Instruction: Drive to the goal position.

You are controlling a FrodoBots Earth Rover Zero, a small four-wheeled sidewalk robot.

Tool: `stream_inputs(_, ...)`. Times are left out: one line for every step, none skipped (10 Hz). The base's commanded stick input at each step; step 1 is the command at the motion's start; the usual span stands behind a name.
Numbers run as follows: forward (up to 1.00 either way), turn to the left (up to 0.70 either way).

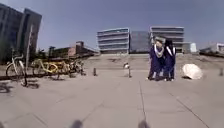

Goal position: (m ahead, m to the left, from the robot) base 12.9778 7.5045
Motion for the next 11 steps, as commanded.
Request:
stream_inputs(1.0,0.03)
stream_inputs(1.0,0.03)
stream_inputs(1.0,0.03)
stream_inputs(1.0,0.03)
stream_inputs(1.0,0.03)
stream_inputs(1.0,0.03)
stream_inputs(1.0,0.03)
stream_inputs(1.0,0.03)
stream_inputs(1.0,0.03)
stream_inputs(1.0,0.03)
stream_inputs(1.0,0.03)
